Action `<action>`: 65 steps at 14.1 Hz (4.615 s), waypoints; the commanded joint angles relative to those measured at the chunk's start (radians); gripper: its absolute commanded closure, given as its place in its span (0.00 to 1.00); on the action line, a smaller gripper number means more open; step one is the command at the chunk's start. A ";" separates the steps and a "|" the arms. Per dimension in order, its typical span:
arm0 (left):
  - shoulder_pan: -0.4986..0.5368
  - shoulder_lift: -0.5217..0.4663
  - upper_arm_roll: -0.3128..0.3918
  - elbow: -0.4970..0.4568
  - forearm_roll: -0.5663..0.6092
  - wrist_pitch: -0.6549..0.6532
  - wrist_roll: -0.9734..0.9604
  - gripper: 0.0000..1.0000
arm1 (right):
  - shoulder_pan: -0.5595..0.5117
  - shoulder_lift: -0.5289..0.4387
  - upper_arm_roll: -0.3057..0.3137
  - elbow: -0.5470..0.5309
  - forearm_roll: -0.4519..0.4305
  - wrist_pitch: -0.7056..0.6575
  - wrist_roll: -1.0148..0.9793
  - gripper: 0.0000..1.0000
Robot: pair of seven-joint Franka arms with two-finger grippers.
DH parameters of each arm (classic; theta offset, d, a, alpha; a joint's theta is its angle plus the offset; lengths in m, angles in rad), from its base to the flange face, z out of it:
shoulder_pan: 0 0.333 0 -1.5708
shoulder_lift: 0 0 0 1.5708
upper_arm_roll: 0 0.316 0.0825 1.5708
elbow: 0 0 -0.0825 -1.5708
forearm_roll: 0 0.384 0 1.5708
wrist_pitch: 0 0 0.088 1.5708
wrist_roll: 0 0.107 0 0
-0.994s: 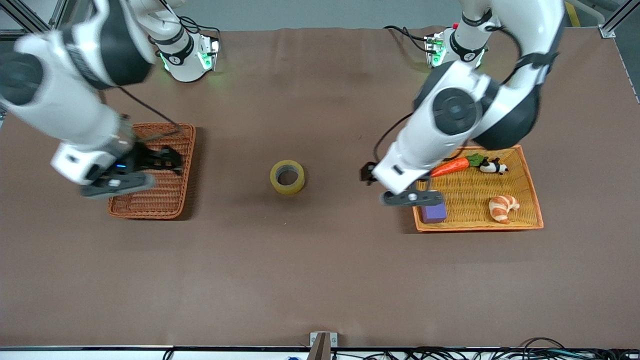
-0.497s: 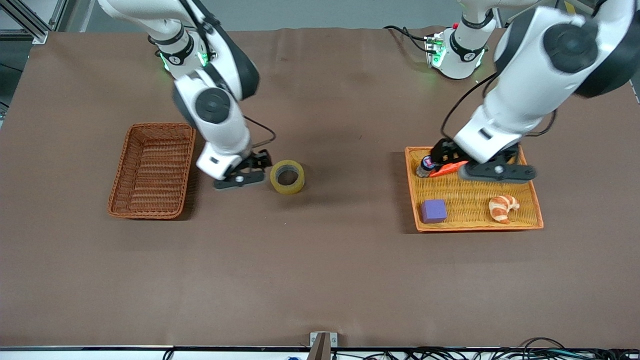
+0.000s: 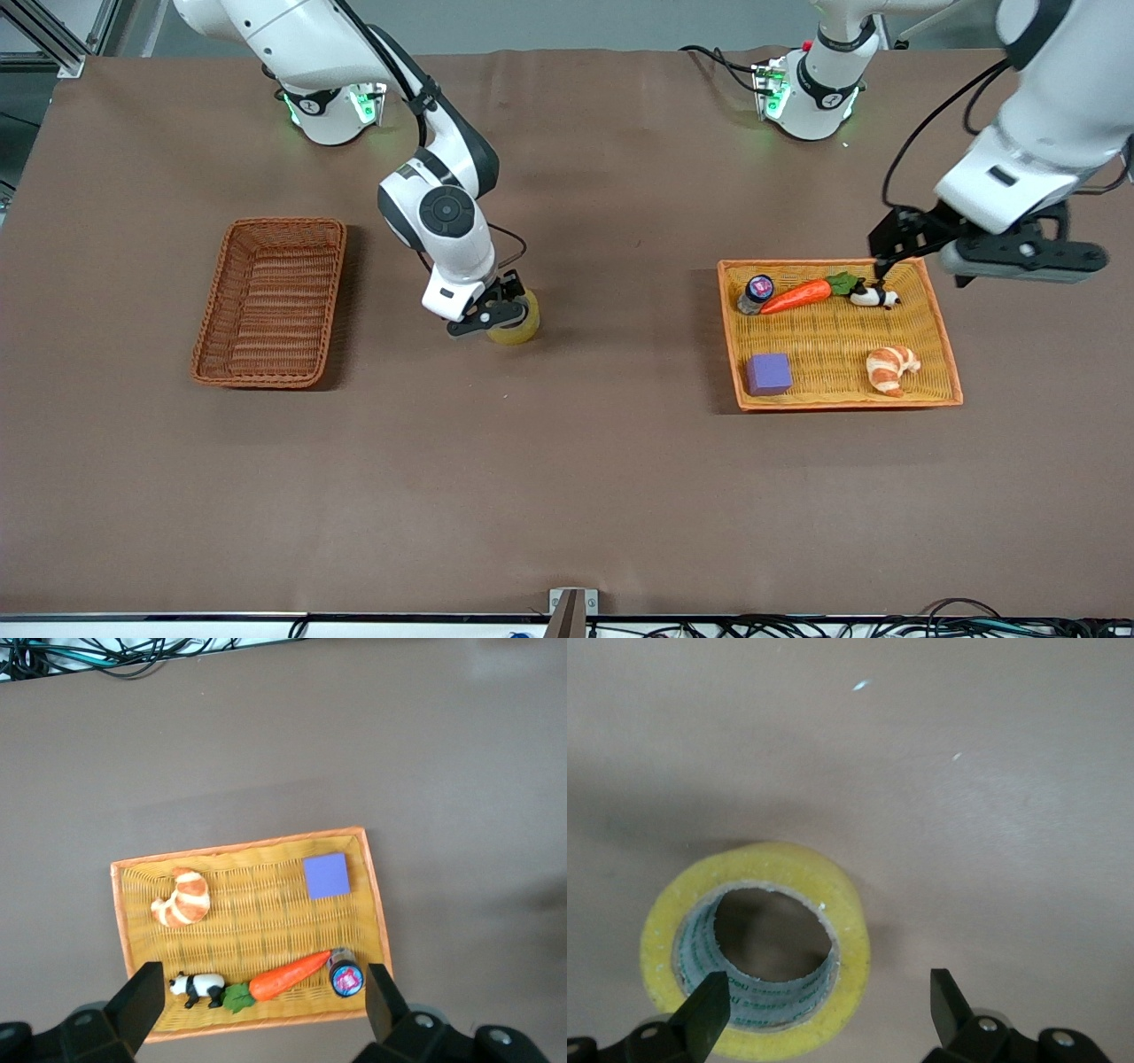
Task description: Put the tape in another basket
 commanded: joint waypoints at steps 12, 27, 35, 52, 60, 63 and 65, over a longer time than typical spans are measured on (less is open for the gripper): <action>-0.011 -0.017 0.084 0.016 -0.019 -0.132 0.057 0.00 | -0.036 0.063 -0.006 -0.027 -0.037 0.116 0.035 0.98; 0.000 0.092 0.049 0.094 0.001 -0.132 -0.067 0.00 | -0.343 -0.350 -0.117 -0.132 -0.030 -0.243 -0.264 0.99; 0.011 0.051 0.052 0.067 -0.002 -0.101 -0.044 0.00 | -0.349 -0.477 -0.468 -0.543 -0.001 0.077 -0.725 0.99; 0.014 0.045 0.055 0.058 -0.014 -0.087 -0.046 0.00 | -0.314 -0.438 -0.426 -0.211 0.019 -0.127 -0.687 0.00; 0.014 0.048 0.055 0.059 -0.013 -0.094 -0.043 0.00 | -0.493 -0.430 -0.217 0.264 0.083 -0.588 -0.422 0.00; 0.014 0.049 0.055 0.059 -0.013 -0.094 -0.043 0.00 | -0.498 -0.430 -0.208 0.448 0.102 -0.794 -0.285 0.00; 0.015 0.049 0.055 0.059 -0.013 -0.094 -0.043 0.00 | -0.461 -0.435 -0.218 0.501 0.093 -0.925 -0.288 0.00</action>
